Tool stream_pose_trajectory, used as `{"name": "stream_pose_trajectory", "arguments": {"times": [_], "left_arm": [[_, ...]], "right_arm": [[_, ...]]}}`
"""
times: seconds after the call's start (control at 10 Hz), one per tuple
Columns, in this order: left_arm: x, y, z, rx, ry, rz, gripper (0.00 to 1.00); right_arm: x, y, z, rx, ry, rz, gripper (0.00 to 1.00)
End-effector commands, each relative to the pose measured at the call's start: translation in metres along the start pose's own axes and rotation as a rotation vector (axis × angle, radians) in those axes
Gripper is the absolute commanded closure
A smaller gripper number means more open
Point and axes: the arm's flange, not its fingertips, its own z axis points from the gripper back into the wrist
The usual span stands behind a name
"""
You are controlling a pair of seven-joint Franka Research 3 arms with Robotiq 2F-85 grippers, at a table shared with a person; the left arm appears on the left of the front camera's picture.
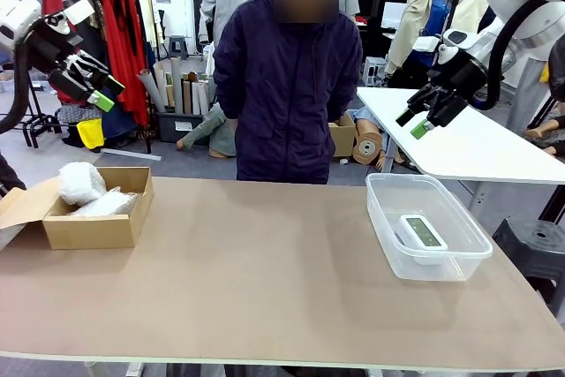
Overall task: Separate and place wrapped and unwrapped clocks.
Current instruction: If the picked Digital clock is wrapped, place it in the Package Box ; if not, place it in the Organizing box.
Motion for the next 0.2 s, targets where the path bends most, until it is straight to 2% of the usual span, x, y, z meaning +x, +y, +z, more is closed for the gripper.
{"name": "stream_pose_trajectory", "arguments": {"times": [0.0,0.1], "left_arm": [[0.0009,-0.0002,0.0015,-0.001,-0.001,-0.014,0.00],[0.0009,-0.0002,0.0015,-0.001,-0.001,-0.014,0.00]], "right_arm": [[0.0009,0.0023,0.0002,0.000,0.018,0.005,0.00],[0.0009,0.0023,0.0002,0.000,0.018,0.005,0.00]]}}
